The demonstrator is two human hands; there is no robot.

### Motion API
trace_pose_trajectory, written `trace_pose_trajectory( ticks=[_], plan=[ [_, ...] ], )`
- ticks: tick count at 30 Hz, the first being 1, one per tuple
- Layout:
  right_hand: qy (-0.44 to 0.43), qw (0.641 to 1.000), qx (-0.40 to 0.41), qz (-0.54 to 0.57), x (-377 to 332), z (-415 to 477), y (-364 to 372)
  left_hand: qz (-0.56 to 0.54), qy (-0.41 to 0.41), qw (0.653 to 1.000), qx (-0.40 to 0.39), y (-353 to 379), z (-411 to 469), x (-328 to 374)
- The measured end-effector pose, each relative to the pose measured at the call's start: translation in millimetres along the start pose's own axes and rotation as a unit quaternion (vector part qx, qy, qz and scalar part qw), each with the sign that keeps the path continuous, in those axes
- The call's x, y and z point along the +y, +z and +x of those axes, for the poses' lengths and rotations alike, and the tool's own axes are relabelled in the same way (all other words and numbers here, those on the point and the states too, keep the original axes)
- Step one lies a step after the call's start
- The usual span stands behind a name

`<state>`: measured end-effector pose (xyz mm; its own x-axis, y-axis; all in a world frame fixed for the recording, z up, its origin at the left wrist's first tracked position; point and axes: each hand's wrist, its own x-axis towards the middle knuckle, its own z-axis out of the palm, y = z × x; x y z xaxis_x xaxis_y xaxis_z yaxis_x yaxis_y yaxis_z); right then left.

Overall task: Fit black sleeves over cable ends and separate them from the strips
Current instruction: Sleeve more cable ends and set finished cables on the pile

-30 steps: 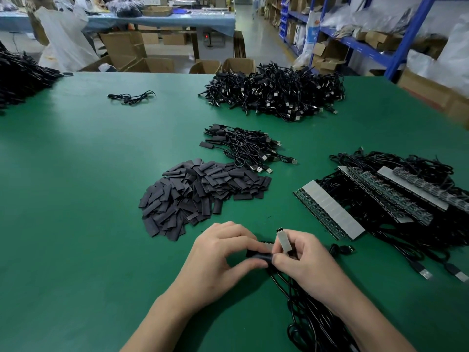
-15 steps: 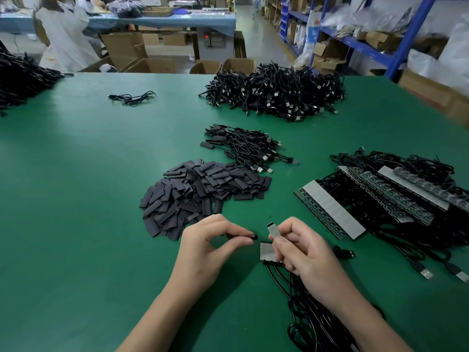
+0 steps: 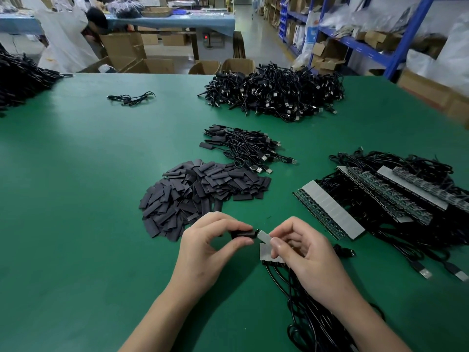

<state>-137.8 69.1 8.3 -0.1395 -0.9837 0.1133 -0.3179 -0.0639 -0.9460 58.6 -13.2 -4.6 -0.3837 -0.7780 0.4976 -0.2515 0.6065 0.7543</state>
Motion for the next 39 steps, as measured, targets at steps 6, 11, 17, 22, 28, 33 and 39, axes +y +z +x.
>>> trace_pose_trajectory(
  ticks=[6, 11, 17, 22, 28, 33, 39],
  plan=[
    [0.002, 1.0, -0.007, 0.004, -1.3, -0.6, -0.9, 0.025, 0.014, 1.0, 0.001, -0.5, -0.6, -1.6],
    [0.014, 1.0, -0.006, -0.005, -2.8, -0.3, -0.9, 0.076, 0.056, 0.995, -0.005, -0.4, -0.3, -7.2],
    [0.033, 0.999, -0.013, -0.024, -1.3, -0.7, -0.5, 0.128, 0.119, 0.983, -0.06, -6.2, 1.7, -16.5],
    [0.039, 0.999, -0.015, -0.026, 2.0, 1.5, -1.9, 0.133, 0.111, 0.981, -0.086, -6.9, 2.4, -17.5],
    [0.045, 0.998, -0.028, -0.028, 4.4, 1.9, -3.2, 0.11, 0.08, 0.986, -0.098, -7.6, 1.3, -13.5],
    [0.047, 0.998, -0.034, -0.03, 4.9, 2.5, -4.7, 0.079, 0.046, 0.99, -0.111, -8.7, 2.3, -12.2],
    [0.055, 0.997, -0.036, -0.027, 4.5, 3.1, -4.8, 0.052, 0.016, 0.992, -0.117, -7.3, 1.6, -12.4]
  ],
)
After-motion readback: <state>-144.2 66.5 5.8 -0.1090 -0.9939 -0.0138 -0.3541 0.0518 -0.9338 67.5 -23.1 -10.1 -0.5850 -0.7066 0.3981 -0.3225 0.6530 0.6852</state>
